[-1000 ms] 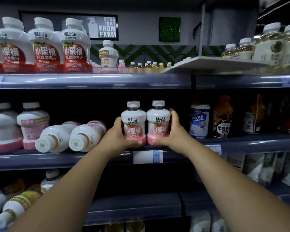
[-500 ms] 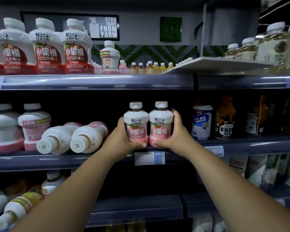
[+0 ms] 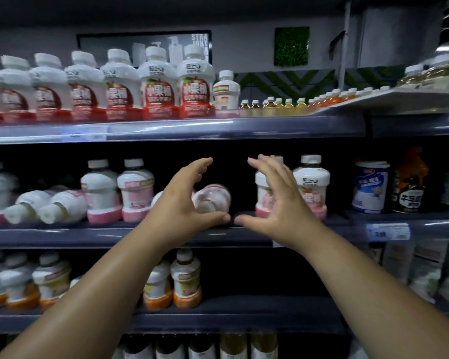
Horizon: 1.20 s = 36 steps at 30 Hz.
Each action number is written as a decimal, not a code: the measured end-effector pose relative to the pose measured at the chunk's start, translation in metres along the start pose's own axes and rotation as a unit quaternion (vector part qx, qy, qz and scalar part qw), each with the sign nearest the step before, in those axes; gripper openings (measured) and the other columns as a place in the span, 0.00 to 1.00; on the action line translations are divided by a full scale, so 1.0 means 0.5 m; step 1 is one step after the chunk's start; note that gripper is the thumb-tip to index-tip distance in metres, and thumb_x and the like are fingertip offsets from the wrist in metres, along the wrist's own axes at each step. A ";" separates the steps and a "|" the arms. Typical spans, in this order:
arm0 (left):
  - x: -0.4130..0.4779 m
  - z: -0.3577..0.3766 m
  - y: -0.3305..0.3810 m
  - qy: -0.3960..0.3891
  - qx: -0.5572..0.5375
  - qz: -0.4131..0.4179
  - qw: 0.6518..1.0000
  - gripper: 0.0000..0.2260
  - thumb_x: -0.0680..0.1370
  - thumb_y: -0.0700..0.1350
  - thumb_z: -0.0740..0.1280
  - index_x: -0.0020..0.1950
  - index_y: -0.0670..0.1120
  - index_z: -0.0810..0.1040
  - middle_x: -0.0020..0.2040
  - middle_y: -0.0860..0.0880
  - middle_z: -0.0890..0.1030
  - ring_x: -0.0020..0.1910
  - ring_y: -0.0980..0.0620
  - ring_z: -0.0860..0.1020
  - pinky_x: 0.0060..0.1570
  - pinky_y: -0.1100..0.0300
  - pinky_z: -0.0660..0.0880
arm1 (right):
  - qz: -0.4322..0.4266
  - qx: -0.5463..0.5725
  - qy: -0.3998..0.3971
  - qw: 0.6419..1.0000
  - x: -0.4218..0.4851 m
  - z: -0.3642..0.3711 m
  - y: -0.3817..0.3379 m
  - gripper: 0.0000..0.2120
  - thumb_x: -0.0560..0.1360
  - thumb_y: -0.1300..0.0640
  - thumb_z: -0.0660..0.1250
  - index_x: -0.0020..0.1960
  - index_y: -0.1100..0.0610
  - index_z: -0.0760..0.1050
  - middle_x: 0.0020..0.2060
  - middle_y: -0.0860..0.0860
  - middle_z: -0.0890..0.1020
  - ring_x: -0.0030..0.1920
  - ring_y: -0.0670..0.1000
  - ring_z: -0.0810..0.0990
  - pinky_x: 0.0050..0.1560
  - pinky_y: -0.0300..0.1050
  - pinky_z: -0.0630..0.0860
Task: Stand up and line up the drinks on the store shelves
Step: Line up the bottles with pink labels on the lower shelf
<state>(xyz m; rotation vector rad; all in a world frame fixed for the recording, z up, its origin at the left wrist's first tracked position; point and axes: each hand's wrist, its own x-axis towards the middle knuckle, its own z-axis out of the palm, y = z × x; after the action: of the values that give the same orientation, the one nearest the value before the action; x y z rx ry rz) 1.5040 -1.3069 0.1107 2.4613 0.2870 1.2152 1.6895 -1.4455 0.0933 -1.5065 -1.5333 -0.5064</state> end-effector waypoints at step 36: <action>0.108 -0.062 -0.133 0.011 -0.178 -0.181 0.967 0.27 0.68 0.60 0.75 0.62 0.51 0.75 0.54 0.55 0.82 0.54 0.54 0.80 0.55 0.55 0.76 | 0.296 0.137 0.021 0.945 0.166 0.162 -0.039 0.34 0.65 0.42 0.76 0.68 0.48 0.73 0.58 0.46 0.82 0.56 0.48 0.82 0.59 0.52 0.79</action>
<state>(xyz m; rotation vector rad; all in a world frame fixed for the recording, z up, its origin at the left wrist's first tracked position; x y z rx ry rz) 1.5110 -1.2204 0.1386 1.9838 0.4586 1.0331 1.6585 -1.3365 0.1249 -1.6199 -0.9908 0.0270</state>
